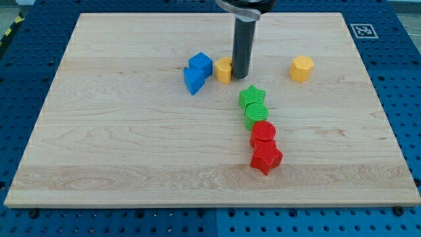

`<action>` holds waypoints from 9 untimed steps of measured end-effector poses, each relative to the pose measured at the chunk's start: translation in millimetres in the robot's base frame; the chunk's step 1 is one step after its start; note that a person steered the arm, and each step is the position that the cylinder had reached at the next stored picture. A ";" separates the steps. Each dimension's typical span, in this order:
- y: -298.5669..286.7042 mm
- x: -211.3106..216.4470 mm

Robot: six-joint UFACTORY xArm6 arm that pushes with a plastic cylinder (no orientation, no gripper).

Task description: Move the yellow hexagon to the center of the board

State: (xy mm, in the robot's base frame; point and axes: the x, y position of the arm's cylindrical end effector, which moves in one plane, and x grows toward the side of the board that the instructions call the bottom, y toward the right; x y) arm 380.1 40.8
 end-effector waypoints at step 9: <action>155.0 2.7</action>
State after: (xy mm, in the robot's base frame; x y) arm 382.8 195.8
